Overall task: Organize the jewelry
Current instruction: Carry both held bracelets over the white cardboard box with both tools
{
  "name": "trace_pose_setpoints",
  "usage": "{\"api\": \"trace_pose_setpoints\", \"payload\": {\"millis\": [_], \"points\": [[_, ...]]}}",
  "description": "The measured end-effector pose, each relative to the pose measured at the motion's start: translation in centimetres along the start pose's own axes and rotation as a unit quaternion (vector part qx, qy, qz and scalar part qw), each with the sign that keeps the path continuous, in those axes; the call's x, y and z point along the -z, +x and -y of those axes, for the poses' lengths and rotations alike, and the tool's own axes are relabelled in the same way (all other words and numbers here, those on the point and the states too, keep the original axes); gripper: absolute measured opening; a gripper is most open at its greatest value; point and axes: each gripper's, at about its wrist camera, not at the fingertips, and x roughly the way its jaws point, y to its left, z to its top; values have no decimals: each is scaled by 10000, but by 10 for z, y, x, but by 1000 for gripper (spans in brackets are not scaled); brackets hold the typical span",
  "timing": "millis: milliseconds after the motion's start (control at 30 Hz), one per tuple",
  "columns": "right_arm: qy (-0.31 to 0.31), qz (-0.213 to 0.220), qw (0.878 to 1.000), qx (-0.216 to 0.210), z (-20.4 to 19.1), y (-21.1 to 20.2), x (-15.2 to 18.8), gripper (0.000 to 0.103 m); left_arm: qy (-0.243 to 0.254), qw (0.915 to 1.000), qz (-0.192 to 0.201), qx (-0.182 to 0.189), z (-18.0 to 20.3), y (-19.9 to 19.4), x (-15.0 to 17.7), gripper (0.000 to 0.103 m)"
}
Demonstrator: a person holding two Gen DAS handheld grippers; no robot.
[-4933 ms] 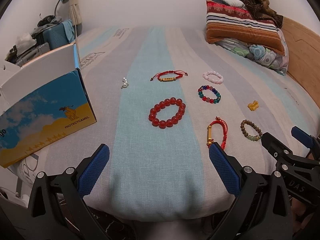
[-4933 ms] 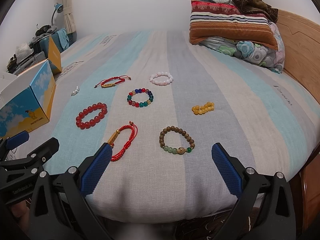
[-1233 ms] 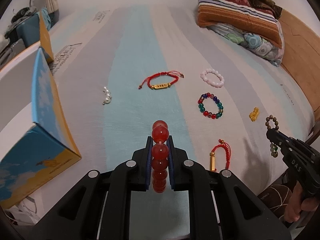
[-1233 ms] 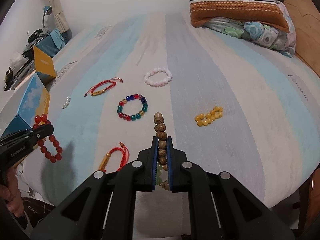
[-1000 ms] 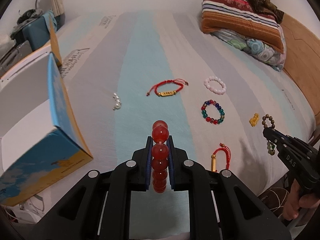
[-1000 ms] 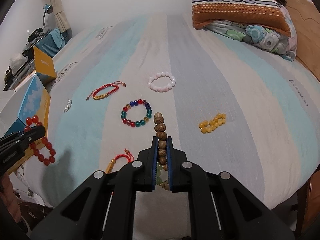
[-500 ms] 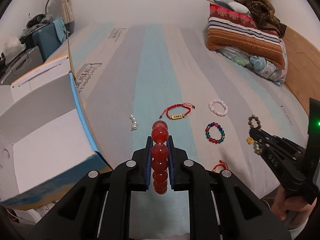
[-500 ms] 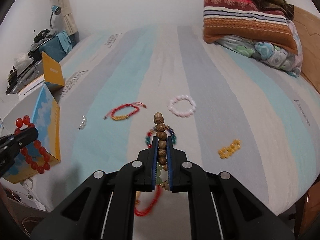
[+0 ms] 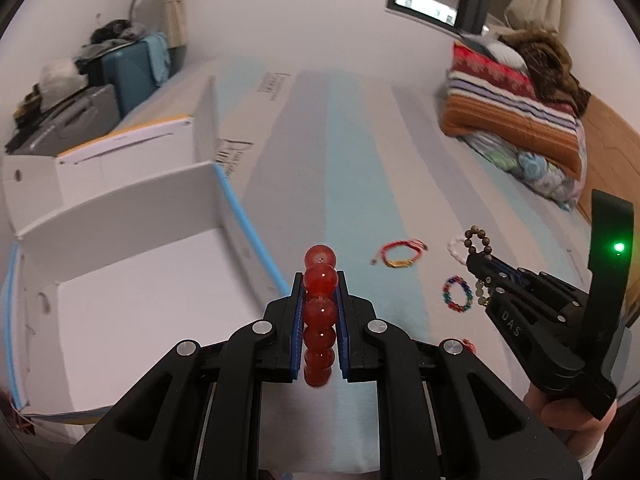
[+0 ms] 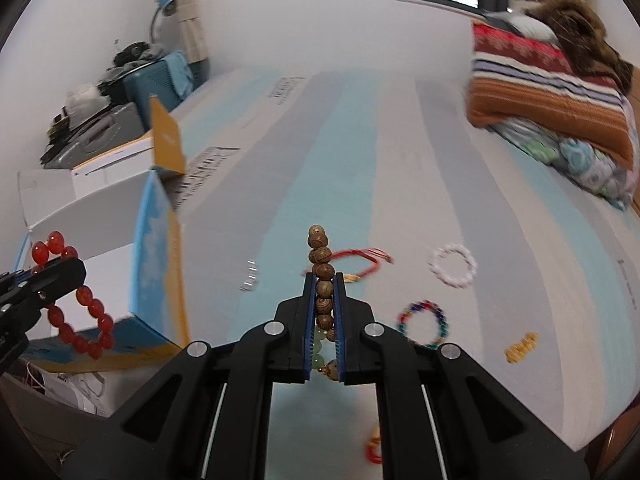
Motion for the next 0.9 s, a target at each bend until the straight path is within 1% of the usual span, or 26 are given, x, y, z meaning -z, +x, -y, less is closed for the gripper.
{"api": "trace_pose_setpoints", "payload": {"millis": [133, 367, 600, 733, 900], "points": [[-191, 69, 9997, -169, -33, -3, -9, 7, -154, 9996, 29, -242, -28, -10, -4, 13], [-468, 160, 9976, -494, -91, -8, -21, 7, -445, 9971, 11, -611, -80, -28, 3, 13], [-795, 103, 9931, -856, -153, -5, -27, 7, -808, 9915, -67, -1018, -135, -36, 15, 13], [-1032, -5, 9893, -1028, -187, 3, -26, 7, -1040, 9871, -131, -1210, -163, -37, 23, 13], [-1202, -334, 9833, -1324, -221, 21, -22, 7, -1288, 9812, -285, -1408, -194, -33, 36, 13]]}}
